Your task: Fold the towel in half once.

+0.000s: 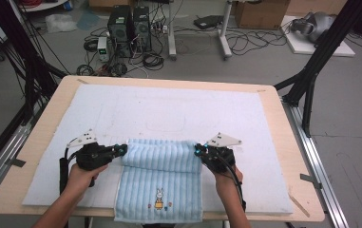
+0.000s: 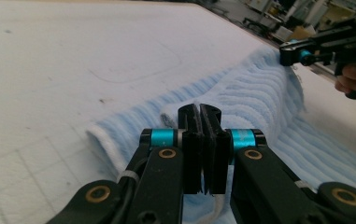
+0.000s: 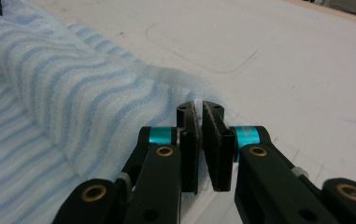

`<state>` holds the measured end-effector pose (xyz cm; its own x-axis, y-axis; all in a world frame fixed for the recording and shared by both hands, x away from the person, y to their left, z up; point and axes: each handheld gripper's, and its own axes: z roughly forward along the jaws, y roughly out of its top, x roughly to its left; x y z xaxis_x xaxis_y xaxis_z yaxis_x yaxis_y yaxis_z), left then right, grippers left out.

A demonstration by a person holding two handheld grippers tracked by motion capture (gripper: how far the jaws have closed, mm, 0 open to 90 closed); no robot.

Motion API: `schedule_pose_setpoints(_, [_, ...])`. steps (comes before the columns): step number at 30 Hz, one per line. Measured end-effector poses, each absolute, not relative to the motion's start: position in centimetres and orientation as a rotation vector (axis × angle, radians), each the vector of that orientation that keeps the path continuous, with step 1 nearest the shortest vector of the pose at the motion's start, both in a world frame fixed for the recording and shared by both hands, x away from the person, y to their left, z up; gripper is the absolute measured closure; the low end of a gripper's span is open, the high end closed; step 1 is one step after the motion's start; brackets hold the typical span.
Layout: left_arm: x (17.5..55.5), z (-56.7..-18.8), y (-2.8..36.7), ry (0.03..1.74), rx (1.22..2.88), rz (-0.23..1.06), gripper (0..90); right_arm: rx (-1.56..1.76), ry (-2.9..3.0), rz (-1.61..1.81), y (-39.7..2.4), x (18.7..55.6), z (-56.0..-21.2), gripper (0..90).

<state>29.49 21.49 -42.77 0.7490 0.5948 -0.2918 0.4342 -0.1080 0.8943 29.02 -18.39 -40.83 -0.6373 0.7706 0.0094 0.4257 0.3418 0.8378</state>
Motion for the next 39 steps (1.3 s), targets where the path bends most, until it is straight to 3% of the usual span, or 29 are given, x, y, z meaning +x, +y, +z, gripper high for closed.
schedule_pose_setpoints(5, [28.2, -43.2, 21.0, 0.791, 1.786, 0.182, 87.0, 1.047, 2.261, 1.233, -18.9, 27.3, -41.3, 85.1])
schedule_pose_setpoints(14, [27.7, -44.5, 21.8, 0.810, 1.878, 0.083, 84.5, 1.053, 2.403, 1.082, -19.1, 26.0, -42.8, 82.5])
schedule_pose_setpoints(17, [28.3, -44.2, 22.3, 0.854, 1.871, 0.138, 59.1, 1.072, 2.354, 1.102, -19.5, 26.1, -42.4, 74.6])
schedule_pose_setpoints(21, [29.8, -43.8, 23.0, 0.910, 1.805, 0.177, 50.1, 1.145, 2.262, 1.137, -20.1, 27.5, -42.2, 70.3])
schedule_pose_setpoints(28, [31.0, -43.8, 23.5, 0.951, 1.749, 0.193, 52.0, 1.279, 2.273, 1.117, -18.8, 31.2, -43.9, 66.3])
schedule_pose_setpoints(30, [31.0, -44.0, 23.5, 0.956, 1.753, 0.193, 52.7, 1.270, 2.287, 1.060, -18.5, 31.6, -44.3, 85.1])
schedule_pose_setpoints(31, [31.0, -44.1, 23.5, 0.958, 1.755, 0.193, 52.8, 1.255, 2.278, 1.055, -18.5, 31.7, -44.3, 87.2])
schedule_pose_setpoints(37, [31.3, -44.2, 23.4, 0.981, 1.749, 0.210, 58.5, 1.236, 2.202, 1.008, -18.4, 32.3, -44.4, 86.9])
schedule_pose_setpoints(39, [31.6, -44.2, 23.3, 0.997, 1.748, 0.214, 58.9, 1.250, 2.196, 0.997, -18.3, 32.3, -44.6, 81.5])
